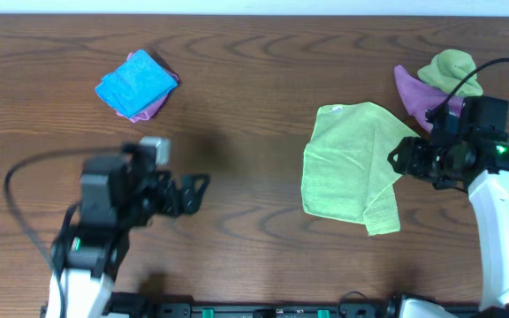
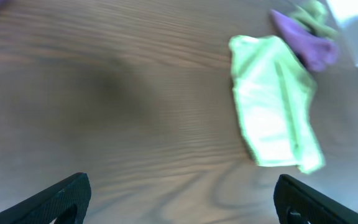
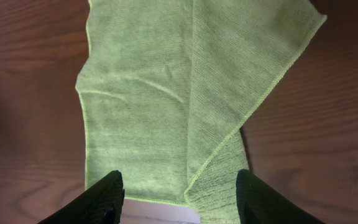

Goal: Fold the cloth
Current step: 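Grasp the left edge of the lime-green cloth with the left gripper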

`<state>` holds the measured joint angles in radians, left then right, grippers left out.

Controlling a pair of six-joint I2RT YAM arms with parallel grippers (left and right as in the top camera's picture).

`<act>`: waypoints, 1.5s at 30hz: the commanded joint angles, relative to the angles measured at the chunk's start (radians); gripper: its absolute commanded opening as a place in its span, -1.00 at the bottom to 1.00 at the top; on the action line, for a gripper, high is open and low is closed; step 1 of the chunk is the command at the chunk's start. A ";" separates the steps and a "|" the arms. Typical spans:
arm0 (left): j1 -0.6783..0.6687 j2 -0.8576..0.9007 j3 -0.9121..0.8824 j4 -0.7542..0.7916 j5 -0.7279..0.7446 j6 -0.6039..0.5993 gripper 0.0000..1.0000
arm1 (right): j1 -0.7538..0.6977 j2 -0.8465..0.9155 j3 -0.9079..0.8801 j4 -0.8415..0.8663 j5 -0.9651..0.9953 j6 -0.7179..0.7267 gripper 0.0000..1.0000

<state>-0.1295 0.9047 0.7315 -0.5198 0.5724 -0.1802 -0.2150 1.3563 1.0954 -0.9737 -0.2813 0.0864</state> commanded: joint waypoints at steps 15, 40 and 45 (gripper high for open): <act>-0.303 0.601 0.169 0.314 0.139 -0.488 0.90 | -0.001 -0.010 -0.013 -0.019 -0.050 -0.013 0.17; -0.510 0.904 0.169 0.661 0.182 -0.806 0.90 | -0.001 -0.010 -0.013 -0.018 -0.067 -0.013 0.18; -0.525 0.933 0.169 0.687 0.187 -0.823 0.90 | -0.001 -0.010 -0.013 -0.018 -0.067 -0.012 0.18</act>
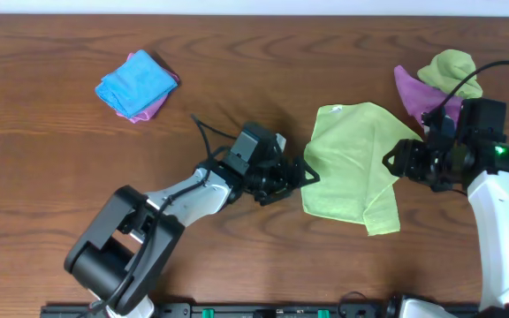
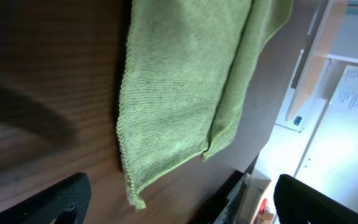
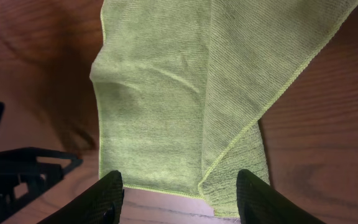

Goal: Fold the cloth
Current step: 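Grasp the left edge of the lime-green cloth with the left gripper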

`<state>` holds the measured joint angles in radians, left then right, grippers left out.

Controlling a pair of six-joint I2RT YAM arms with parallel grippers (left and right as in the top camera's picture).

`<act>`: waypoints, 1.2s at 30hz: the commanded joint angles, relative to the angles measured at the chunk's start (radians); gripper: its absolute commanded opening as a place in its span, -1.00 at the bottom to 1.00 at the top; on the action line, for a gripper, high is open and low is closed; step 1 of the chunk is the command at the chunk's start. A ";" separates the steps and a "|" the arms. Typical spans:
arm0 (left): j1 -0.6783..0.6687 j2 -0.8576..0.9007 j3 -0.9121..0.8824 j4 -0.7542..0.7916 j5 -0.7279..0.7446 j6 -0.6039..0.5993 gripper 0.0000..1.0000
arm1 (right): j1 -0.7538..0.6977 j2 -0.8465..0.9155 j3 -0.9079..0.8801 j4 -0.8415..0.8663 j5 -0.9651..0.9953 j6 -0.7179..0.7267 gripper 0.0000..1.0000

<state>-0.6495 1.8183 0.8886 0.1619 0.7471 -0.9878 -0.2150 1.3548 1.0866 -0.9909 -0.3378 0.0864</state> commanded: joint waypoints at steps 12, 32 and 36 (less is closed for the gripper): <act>-0.046 0.026 0.013 0.015 0.004 -0.015 0.90 | 0.000 -0.008 -0.004 0.000 -0.011 0.014 0.18; -0.065 0.048 0.012 0.015 -0.040 -0.015 0.91 | 0.000 -0.008 -0.004 0.000 -0.031 0.025 0.17; -0.065 0.067 0.012 0.020 -0.024 -0.015 0.91 | 0.000 -0.008 -0.004 0.000 -0.033 0.025 0.17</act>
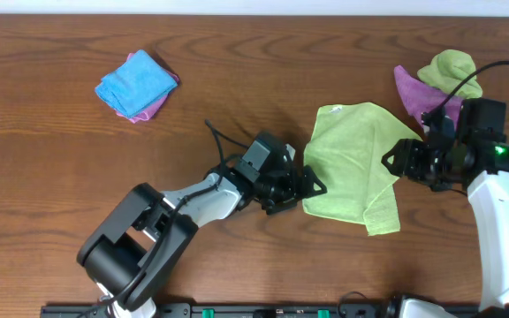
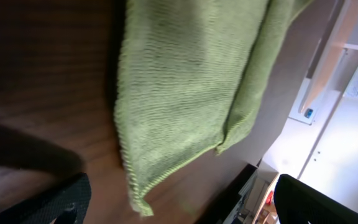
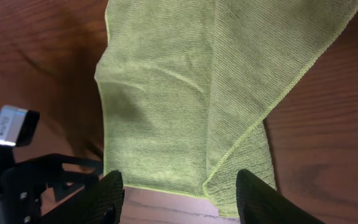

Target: Fold the cloth

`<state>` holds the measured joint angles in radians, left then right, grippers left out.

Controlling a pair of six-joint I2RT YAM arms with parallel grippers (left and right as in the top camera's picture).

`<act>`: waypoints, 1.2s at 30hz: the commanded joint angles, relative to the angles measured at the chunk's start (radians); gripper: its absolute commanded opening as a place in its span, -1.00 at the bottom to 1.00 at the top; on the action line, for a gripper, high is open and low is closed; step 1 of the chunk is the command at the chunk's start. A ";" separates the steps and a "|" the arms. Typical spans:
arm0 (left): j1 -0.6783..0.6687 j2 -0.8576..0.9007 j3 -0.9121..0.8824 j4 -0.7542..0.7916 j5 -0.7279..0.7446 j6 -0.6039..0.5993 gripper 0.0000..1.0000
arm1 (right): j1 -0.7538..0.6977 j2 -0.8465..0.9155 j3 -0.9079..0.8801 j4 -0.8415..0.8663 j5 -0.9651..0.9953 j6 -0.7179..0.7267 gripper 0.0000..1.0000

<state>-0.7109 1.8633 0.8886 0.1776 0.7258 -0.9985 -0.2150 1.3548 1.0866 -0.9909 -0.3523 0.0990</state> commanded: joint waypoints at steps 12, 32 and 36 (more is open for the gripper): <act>-0.030 0.033 0.012 0.037 -0.024 -0.004 0.86 | 0.000 -0.008 -0.004 0.005 -0.019 0.013 0.17; 0.024 0.082 0.013 0.061 0.076 0.110 -0.88 | 0.000 -0.008 -0.004 0.003 -0.024 0.019 0.20; 0.142 0.048 0.013 0.039 0.122 0.182 -0.88 | 0.021 -0.008 -0.004 0.003 -0.056 0.019 0.22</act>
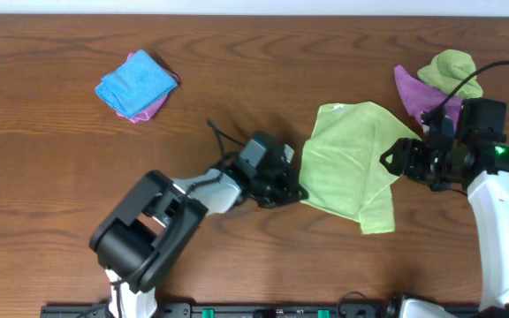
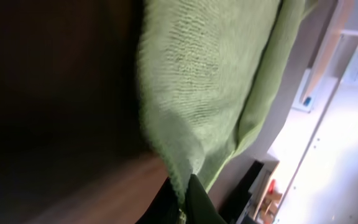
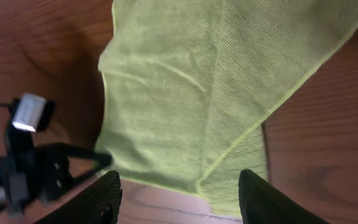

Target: Fold the cloth

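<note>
A lime green cloth [image 1: 347, 163] lies on the wooden table, partly doubled over along its right side. My left gripper [image 1: 297, 190] is shut on the cloth's lower left corner; in the left wrist view the dark jaws [image 2: 182, 202] pinch the cloth [image 2: 216, 81] edge. My right gripper [image 1: 396, 163] hovers open over the cloth's right edge. In the right wrist view the cloth [image 3: 185, 93] spreads ahead of my right gripper [image 3: 179, 202], with nothing between its fingers, and the left gripper [image 3: 95, 160] shows at the corner.
A folded blue cloth [image 1: 135, 86] on a pink one sits at the back left. A crumpled purple cloth [image 1: 412, 88] and another green cloth [image 1: 453, 71] lie at the back right, just behind my right arm.
My left gripper was open beside the cloth's lower left corner; now it is shut on that corner, and the lower edge has shifted slightly. The right gripper has stayed put.
My left gripper was first open, far to the left of the cloth. Then it was open at the cloth's left edge, then beside the lower left corner. Now it grips that corner. My right gripper stayed open at the right edge throughout.
</note>
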`<state>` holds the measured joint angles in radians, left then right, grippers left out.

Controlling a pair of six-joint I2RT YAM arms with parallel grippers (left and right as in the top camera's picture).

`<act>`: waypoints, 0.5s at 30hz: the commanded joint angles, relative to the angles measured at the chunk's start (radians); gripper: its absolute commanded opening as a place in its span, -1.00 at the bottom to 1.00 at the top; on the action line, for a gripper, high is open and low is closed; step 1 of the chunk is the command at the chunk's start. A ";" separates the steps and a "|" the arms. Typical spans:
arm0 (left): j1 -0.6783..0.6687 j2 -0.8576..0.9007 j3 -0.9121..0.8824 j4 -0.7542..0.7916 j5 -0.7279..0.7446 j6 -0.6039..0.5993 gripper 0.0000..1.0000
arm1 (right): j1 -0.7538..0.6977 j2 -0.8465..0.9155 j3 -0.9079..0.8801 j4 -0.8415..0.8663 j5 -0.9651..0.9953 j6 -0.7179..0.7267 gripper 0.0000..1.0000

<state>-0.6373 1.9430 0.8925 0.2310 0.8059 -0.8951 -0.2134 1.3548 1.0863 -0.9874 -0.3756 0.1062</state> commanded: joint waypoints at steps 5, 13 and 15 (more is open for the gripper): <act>0.187 -0.095 0.009 -0.155 0.052 0.209 -0.88 | 0.077 -0.008 -0.004 0.000 -0.033 0.012 0.25; 0.326 -0.210 0.009 -0.524 -0.027 0.465 -0.88 | 0.201 -0.008 -0.004 0.020 -0.032 0.012 0.26; 0.360 -0.232 0.009 -0.624 -0.060 0.513 -0.88 | 0.229 -0.003 -0.005 0.019 -0.032 0.012 0.27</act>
<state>-0.3103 1.7439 0.8967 -0.3382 0.7994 -0.5045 -0.0147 1.3548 1.0851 -0.9691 -0.3962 0.1066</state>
